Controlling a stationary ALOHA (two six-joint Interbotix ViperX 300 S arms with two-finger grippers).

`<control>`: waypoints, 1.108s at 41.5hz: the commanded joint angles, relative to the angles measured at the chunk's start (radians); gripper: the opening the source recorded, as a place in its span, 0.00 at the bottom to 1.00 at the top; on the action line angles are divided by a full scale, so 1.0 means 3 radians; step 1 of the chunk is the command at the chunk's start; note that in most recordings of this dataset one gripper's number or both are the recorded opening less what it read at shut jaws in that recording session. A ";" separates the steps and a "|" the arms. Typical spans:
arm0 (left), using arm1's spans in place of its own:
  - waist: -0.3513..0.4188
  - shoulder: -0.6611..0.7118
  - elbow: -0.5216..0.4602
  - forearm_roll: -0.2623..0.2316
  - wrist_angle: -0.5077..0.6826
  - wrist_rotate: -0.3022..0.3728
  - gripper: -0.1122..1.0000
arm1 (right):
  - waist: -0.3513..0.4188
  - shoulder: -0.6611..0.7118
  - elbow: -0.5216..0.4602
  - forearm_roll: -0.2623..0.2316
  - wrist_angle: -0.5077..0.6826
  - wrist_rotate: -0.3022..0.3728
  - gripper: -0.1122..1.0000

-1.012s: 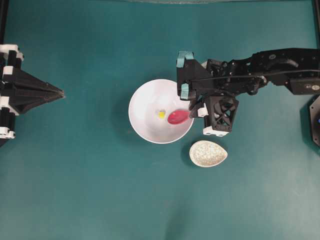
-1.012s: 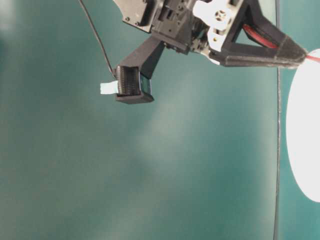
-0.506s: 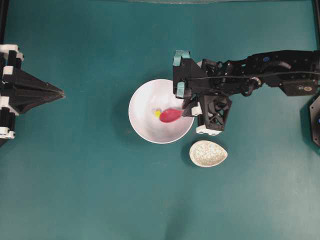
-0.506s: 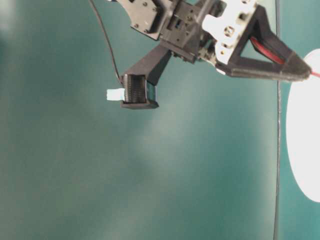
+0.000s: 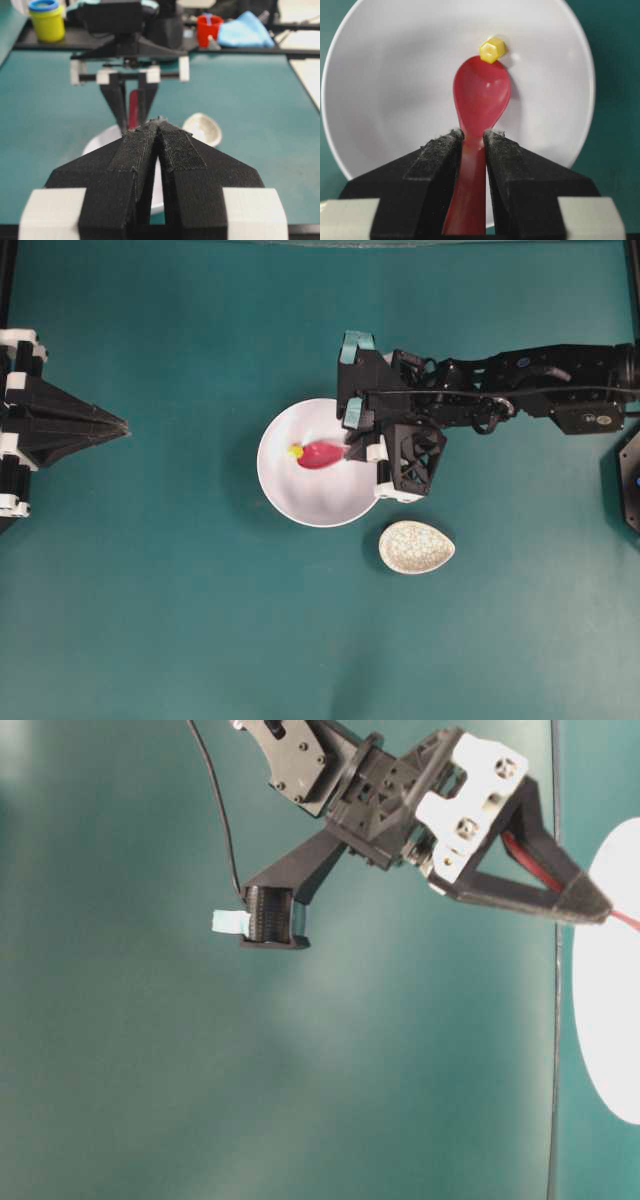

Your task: Scoop the yellow hexagonal prism block from the bowl with a spoon using the right arm.

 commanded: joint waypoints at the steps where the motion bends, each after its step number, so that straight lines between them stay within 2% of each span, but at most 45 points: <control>1: 0.0005 0.0026 -0.0072 0.0010 -0.0020 0.0005 0.10 | -0.0005 -0.0051 -0.0010 -0.0005 -0.0102 0.0000 0.32; 16: 0.0005 0.0031 -0.0072 0.0010 -0.0020 0.0005 0.10 | 0.0000 -0.0051 0.0107 -0.0005 -0.0286 0.0000 0.32; 46: 0.0010 0.0031 -0.0072 0.0010 -0.0020 0.0005 0.10 | 0.0174 -0.0056 0.0358 0.0026 -0.0833 0.0031 0.32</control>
